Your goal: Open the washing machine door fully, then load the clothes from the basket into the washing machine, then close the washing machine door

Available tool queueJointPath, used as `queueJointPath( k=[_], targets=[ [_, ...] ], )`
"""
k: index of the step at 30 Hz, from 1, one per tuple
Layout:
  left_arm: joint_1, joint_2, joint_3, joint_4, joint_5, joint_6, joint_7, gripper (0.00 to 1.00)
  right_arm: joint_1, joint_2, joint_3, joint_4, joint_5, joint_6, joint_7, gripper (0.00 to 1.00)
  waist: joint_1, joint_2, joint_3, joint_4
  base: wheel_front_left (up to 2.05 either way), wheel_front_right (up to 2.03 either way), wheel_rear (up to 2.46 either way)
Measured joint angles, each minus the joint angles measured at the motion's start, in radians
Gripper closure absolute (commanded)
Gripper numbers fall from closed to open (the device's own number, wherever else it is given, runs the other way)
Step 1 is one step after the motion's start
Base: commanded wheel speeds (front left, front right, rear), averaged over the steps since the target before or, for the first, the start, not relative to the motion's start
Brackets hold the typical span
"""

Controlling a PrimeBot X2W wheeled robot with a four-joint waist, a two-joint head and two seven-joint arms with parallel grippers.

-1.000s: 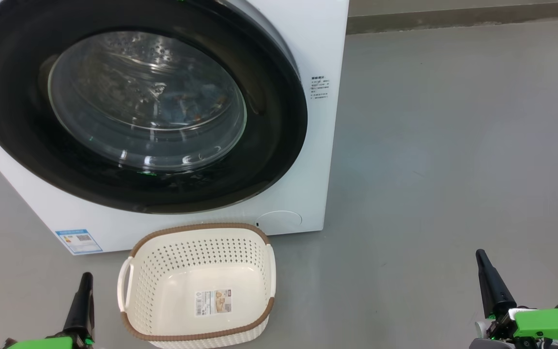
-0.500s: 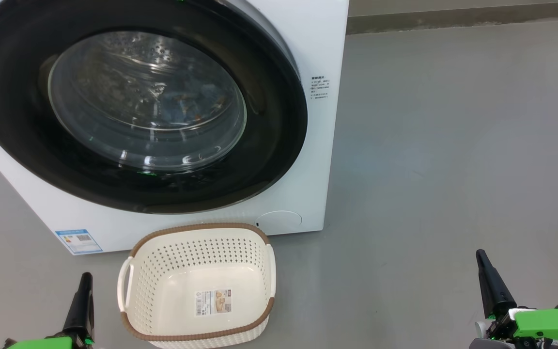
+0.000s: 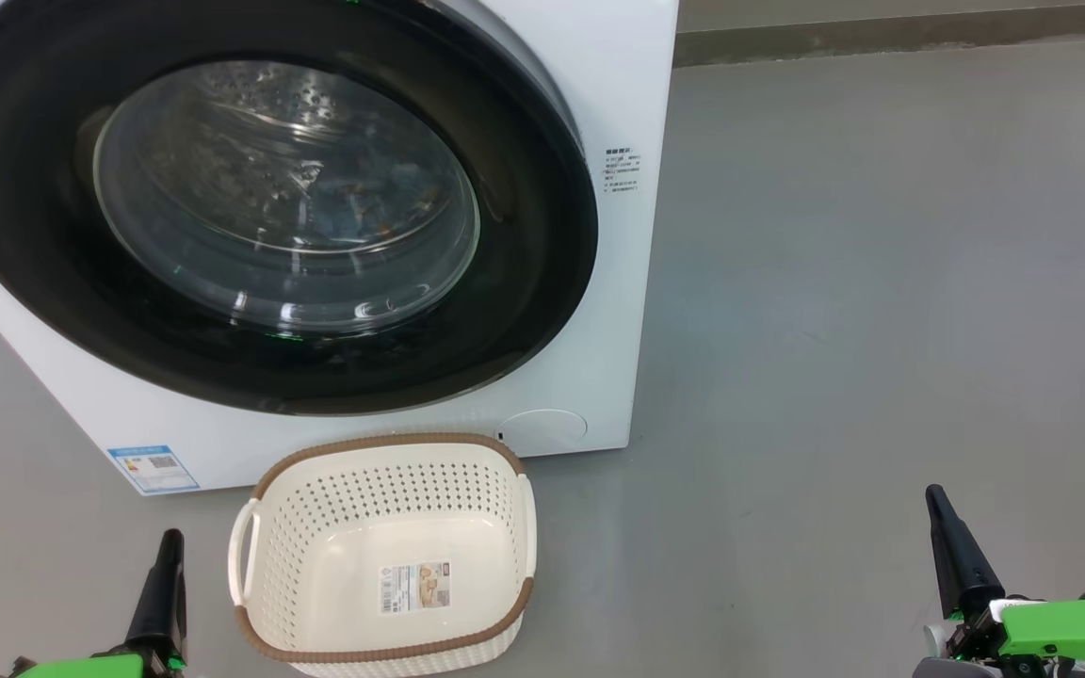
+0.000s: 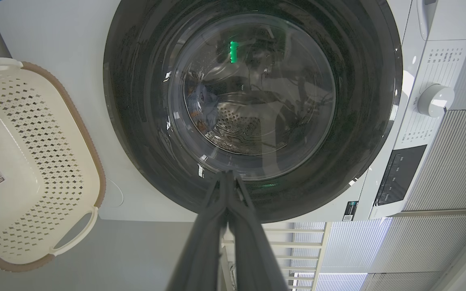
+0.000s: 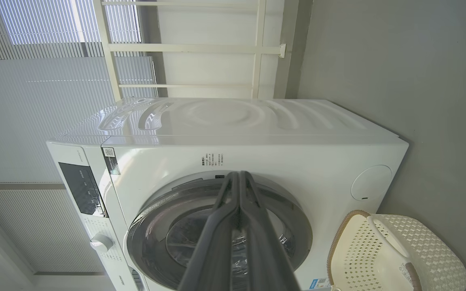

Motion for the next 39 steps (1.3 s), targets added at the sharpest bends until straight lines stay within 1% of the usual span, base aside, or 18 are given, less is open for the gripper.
queueJointPath(
  k=[39],
  targets=[
    [0.0,-0.001,0.003,0.0,0.0,0.0,0.001,1.0,0.0,0.003,-0.007,0.0,0.0,0.0,0.003,1.0,0.0,0.0,0.0,0.0,0.0,0.0,0.0]
  ],
)
